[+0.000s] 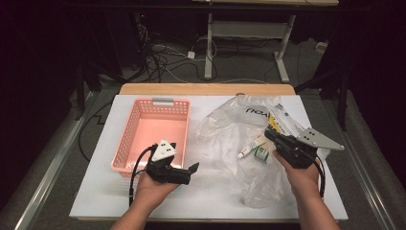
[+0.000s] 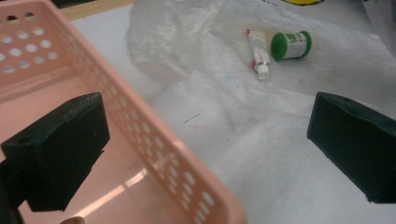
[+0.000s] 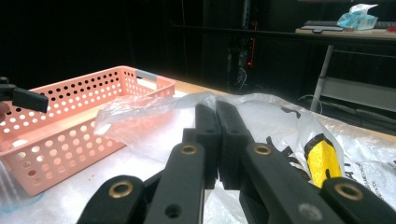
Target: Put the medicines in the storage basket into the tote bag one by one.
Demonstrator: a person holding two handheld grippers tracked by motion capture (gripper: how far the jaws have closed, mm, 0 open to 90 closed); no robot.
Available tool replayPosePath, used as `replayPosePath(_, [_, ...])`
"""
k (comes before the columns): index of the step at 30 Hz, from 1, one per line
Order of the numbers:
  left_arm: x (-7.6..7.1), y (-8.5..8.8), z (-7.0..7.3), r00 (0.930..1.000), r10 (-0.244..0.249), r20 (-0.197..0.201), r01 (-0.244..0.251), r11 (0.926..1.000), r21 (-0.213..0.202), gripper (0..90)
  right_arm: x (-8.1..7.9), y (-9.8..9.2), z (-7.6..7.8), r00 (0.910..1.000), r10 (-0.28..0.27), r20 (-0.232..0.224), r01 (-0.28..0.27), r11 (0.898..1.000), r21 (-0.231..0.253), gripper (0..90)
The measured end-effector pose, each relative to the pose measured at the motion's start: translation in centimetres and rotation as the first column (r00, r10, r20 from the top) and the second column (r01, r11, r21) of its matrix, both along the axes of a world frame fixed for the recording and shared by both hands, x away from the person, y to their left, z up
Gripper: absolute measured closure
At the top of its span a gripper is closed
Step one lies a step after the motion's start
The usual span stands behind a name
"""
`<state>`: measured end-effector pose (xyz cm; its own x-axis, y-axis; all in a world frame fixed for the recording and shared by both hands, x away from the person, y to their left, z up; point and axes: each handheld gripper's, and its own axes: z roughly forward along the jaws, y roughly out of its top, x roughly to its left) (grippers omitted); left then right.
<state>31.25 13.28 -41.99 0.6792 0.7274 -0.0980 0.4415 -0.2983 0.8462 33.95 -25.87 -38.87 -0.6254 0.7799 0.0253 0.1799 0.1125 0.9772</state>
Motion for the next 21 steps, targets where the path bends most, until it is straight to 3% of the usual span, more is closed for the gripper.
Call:
replayPosePath(5, [0.1,1.5,0.1,0.9984,0.054,0.014,-0.055,0.9979,0.035,0.0,0.0,0.0,0.0,1.0000,0.002,-0.001,-0.002,1.000,-0.002,89.6])
replayPosePath(13, [0.7,3.6,0.1,0.9922,0.122,-0.025,-0.121,0.9918,0.041,0.0,0.0,-0.1,0.0,1.0000,-0.001,0.001,0.001,1.000,-0.004,90.0])
replayPosePath(21, [1.0,5.3,0.2,0.9855,0.166,-0.036,-0.164,0.9855,0.043,1.7,0.0,-0.1,0.0,1.0000,-0.002,0.000,0.002,1.000,-0.005,90.0])
